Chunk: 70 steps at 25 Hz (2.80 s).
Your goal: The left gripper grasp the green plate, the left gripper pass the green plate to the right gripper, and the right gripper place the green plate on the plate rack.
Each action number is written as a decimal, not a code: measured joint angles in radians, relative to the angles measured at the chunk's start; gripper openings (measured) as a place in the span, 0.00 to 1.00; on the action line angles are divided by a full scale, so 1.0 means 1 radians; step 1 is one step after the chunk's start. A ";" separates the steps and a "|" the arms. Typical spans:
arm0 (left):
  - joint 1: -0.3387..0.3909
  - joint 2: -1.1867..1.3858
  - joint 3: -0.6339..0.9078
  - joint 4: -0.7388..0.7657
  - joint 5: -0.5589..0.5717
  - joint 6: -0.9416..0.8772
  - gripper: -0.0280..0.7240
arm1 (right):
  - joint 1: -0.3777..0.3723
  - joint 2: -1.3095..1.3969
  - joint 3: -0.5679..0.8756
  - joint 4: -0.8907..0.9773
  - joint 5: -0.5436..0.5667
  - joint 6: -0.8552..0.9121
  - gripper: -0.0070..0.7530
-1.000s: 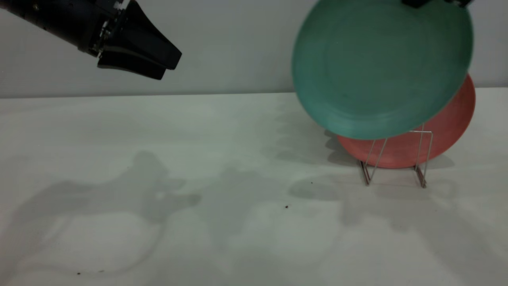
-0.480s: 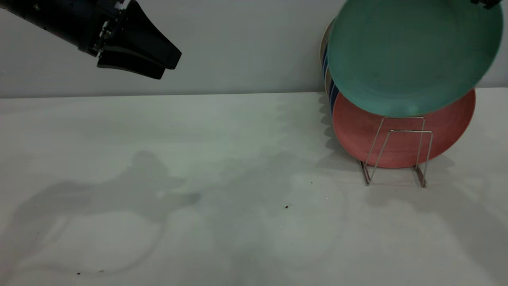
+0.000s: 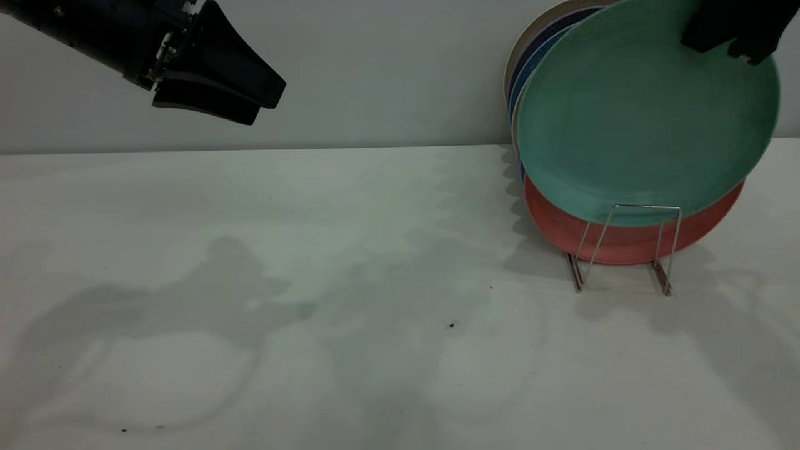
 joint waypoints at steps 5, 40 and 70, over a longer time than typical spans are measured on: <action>0.000 0.000 0.000 0.000 0.000 -0.001 0.82 | 0.000 0.024 0.000 0.047 -0.007 0.000 0.09; 0.000 -0.584 0.000 0.443 0.204 -0.543 0.82 | 0.000 -0.480 0.007 0.249 0.841 0.735 0.52; 0.000 -1.149 0.686 0.928 0.229 -0.963 0.82 | 0.000 -1.179 0.739 -0.134 0.718 1.109 0.52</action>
